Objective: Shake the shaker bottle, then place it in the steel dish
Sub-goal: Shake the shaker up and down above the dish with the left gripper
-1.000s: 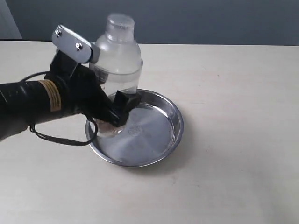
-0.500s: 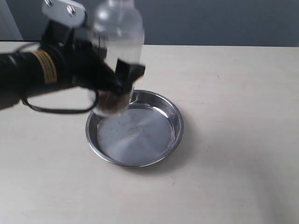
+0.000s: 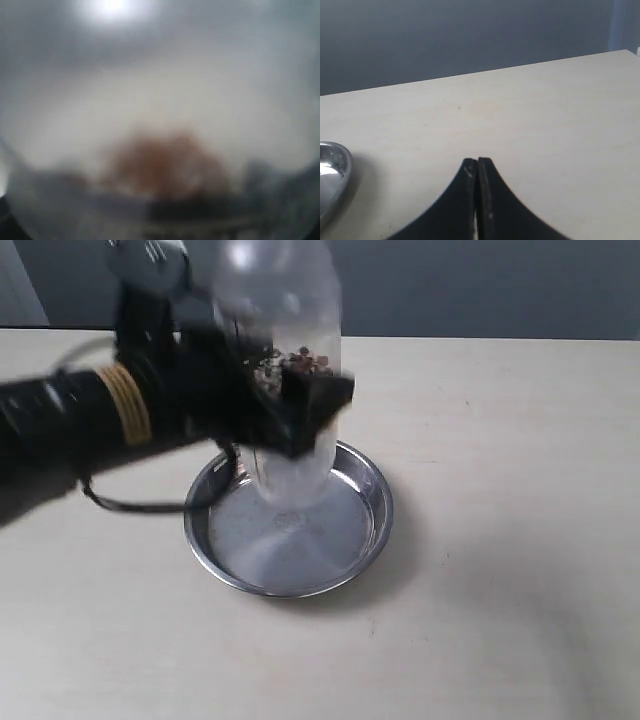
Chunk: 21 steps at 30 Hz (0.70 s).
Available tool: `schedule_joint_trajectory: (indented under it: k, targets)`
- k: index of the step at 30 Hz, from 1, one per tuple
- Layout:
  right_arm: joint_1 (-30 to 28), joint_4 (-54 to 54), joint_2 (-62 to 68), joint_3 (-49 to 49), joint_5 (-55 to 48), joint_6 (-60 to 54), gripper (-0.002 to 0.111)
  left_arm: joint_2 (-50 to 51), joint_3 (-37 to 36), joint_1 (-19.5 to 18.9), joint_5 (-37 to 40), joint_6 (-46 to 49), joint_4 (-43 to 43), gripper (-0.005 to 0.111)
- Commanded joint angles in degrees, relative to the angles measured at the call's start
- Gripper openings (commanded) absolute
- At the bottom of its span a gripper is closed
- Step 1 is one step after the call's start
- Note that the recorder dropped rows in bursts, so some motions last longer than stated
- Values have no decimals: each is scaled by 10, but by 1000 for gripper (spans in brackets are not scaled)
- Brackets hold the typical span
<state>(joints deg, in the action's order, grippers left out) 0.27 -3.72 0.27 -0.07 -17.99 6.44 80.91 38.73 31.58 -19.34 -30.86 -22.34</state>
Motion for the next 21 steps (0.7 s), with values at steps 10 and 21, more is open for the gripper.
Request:
schedule_joint_trajectory:
  k: [10, 21]
  targets:
    - [-2, 2, -3, 1, 5, -2, -1, -15, 22, 6, 8, -25, 7, 0]
    - [-2, 2, -3, 1, 5, -2, -1, -29, 39, 3, 38, -12, -44, 0]
